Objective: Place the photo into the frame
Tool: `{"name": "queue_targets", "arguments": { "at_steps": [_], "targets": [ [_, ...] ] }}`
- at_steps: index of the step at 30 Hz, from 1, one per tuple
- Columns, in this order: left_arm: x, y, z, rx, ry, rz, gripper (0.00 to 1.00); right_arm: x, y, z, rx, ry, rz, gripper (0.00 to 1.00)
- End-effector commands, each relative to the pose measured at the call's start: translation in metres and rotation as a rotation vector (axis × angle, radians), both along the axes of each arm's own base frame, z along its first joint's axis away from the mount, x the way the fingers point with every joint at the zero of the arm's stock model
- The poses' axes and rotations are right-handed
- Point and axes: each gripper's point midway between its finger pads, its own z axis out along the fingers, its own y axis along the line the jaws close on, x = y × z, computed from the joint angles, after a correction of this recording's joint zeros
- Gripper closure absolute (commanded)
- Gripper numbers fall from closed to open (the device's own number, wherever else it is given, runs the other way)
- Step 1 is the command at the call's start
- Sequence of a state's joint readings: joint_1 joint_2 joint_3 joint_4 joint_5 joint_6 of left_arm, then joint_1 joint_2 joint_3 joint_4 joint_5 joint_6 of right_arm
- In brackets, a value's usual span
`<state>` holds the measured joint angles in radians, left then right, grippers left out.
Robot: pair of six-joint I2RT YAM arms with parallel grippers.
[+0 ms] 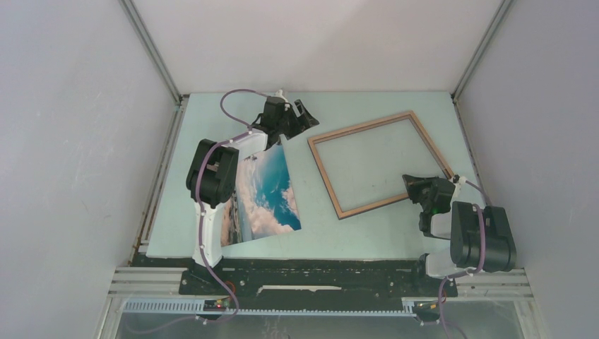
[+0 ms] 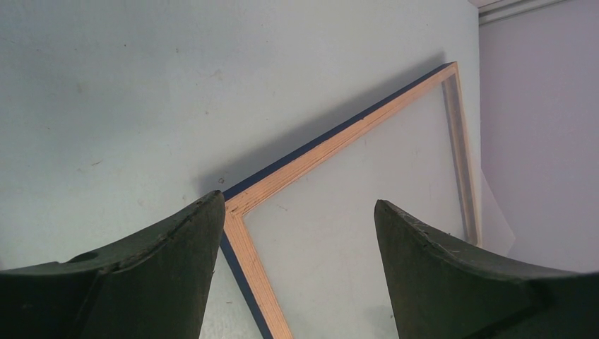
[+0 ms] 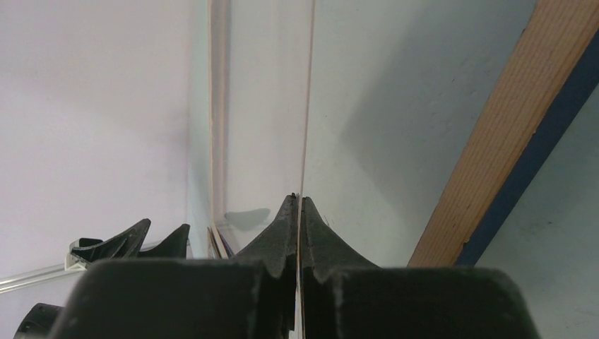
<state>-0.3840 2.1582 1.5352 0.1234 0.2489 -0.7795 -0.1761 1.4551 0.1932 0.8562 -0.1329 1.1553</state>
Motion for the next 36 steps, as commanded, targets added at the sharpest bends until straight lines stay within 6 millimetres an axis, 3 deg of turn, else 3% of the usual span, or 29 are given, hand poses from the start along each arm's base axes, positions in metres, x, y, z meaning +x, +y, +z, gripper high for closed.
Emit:
{"name": "queue_targets", "arguments": {
  "at_steps": [1,36],
  "targets": [
    [0.014,-0.007,0.032,-0.046,-0.078,-0.010,0.16,0.004,-0.009,0.006,-0.028,-0.025,-0.036,1.00],
    [0.014,-0.006,0.033,-0.042,-0.081,-0.011,0.16,-0.001,-0.001,0.003,-0.010,-0.022,-0.001,1.00]
  ]
}}
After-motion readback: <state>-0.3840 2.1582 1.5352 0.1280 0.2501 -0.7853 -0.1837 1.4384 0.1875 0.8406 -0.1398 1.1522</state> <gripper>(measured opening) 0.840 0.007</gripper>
